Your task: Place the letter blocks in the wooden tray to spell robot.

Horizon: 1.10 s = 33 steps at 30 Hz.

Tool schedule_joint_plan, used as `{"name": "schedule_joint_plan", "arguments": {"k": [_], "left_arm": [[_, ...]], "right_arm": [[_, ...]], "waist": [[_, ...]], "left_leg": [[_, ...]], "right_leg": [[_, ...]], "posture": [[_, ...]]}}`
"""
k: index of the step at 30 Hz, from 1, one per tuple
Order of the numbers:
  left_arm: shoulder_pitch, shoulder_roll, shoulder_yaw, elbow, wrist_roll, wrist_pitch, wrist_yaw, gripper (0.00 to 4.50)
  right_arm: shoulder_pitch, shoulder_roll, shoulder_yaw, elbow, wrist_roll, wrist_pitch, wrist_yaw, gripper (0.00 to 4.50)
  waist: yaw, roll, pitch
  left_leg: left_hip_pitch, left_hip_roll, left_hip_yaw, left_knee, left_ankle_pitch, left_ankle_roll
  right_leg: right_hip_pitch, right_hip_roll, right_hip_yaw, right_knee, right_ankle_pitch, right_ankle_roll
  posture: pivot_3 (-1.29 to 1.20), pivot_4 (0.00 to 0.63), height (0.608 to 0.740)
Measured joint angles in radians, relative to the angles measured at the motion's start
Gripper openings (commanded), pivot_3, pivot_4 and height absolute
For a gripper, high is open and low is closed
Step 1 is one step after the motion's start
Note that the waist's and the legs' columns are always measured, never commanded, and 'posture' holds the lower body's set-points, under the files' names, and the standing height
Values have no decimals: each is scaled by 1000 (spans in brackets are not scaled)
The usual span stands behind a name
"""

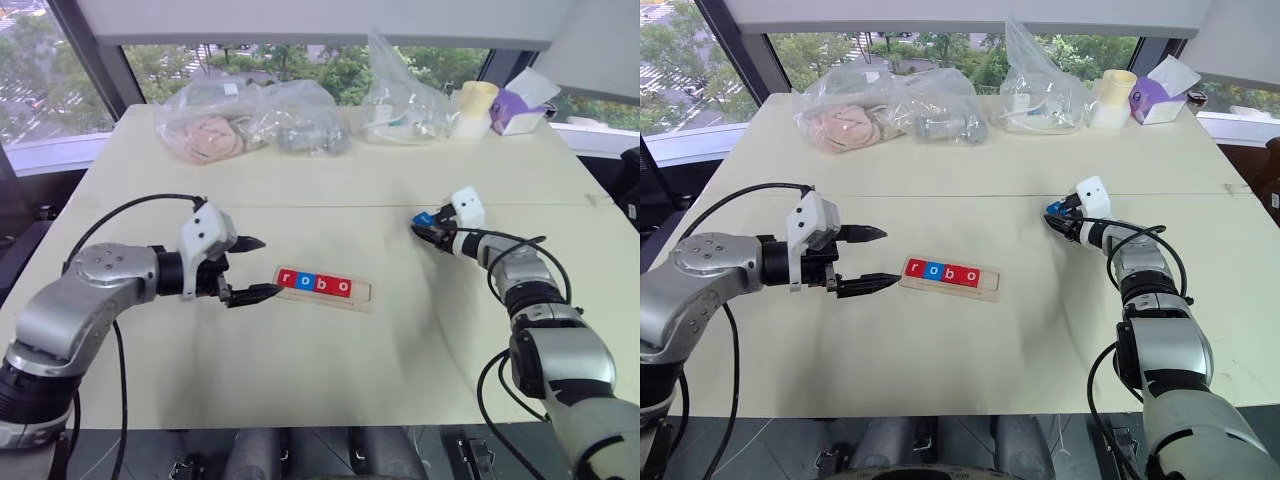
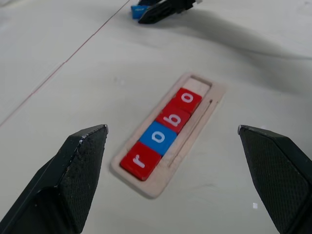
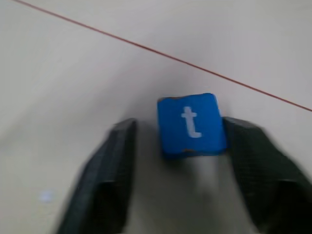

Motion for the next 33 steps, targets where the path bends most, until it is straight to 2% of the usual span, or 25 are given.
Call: {"name": "schedule_joint_plan", "arguments": {"k": [5,7,9,11,12,16,18,21,28,33], "left_arm": [[14,1,8,-19,-13,10,11,4500],[18,0,10,-22,-16,10,18,4500],[23,-1,21,-24,-19,12,25,4500],[21,4,37,-22,-18,12,30,4500],[19,7,40,-20,-17,12,32,4500],[9,25,19,-31,-16,7,7,4500],[8,38,4,-30,-12,-4,-16,4500],[2,32,-27,-11,2,-27,-44,4500],[-29,17,-54,39,26,-54,-68,4500],[-31,8,-58,60,35,-67,-78,4500]], "right_arm": [[14,1,-41,-23,26,34,-24,1162],[70,1,-87,-131,73,85,-38,1162],[249,4,-140,-469,119,212,-107,1162],[532,61,-216,-984,167,462,-255,1162],[619,97,-222,-1143,180,573,-311,1162],[873,213,-233,-1608,219,895,-478,1162],[986,284,-218,-1747,229,983,-534,1162],[1018,326,-194,-1836,223,1051,-601,1162],[959,421,-129,-1908,190,1178,-734,1162],[918,475,-80,-1944,188,1256,-774,1162]], "waist": [[4,0,0],[6,0,0],[13,0,0],[27,0,-1],[28,0,-1],[10,2,-1],[5,2,-1],[-1,2,-2],[4,2,-2],[4,2,-2]], "left_leg": [[0,0,0,0,0,0],[0,0,0,0,0,0],[-1,0,-2,-1,0,0],[-2,0,-4,-3,-1,-2],[-1,1,-4,-3,-1,-3],[0,2,-2,-3,0,-4],[1,2,-2,-3,-1,-5],[1,5,1,-3,-2,-8],[-2,6,2,-7,-2,-8],[-2,5,3,-11,1,-6]], "right_leg": [[1,-1,0,0,0,0],[0,-1,0,0,0,0],[0,-2,-1,1,1,2],[-1,-3,-2,1,0,5],[-1,-3,-2,1,0,5],[-2,-3,-1,1,-2,1],[-2,-3,-1,1,-1,0],[-3,-6,-4,-3,3,-7],[-8,-6,-4,-3,4,-8],[-10,-5,-5,-4,3,-8]], "posture": [[0,150,739],[0,150,739],[0,150,739],[0,150,739],[0,150,739],[0,150,739],[0,150,739],[0,150,739],[0,150,739],[0,150,739]]}}
